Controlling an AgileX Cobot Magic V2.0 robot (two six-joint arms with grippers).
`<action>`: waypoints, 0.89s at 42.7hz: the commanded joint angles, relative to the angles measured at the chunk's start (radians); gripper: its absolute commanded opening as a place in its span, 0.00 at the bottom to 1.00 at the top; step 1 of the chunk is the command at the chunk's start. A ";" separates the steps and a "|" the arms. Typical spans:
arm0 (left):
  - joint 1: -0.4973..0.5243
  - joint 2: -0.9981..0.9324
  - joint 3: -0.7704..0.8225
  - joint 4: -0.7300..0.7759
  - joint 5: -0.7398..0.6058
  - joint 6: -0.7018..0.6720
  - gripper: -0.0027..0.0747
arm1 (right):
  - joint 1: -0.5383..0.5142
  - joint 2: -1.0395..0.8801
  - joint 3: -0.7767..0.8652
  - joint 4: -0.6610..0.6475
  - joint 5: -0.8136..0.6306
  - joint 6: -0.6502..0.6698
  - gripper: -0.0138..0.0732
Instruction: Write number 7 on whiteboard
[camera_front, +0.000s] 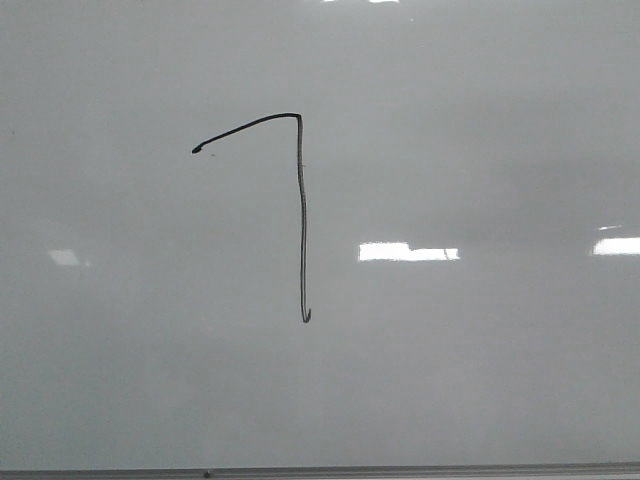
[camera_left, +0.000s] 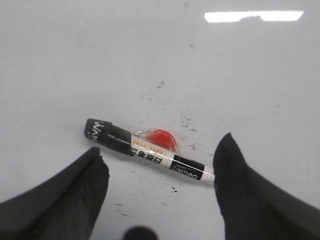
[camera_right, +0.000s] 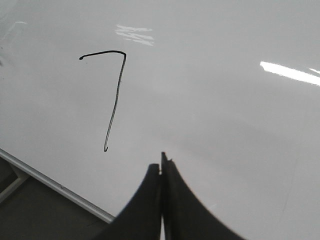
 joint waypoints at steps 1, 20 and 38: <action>-0.001 -0.136 0.013 0.002 -0.055 -0.010 0.54 | -0.005 0.002 -0.025 0.029 -0.064 0.000 0.09; -0.001 -0.615 0.109 0.002 0.077 -0.010 0.01 | -0.005 0.002 -0.025 0.029 -0.064 0.000 0.09; -0.001 -0.698 0.109 0.002 0.076 -0.010 0.01 | -0.005 0.002 -0.025 0.029 -0.063 0.000 0.09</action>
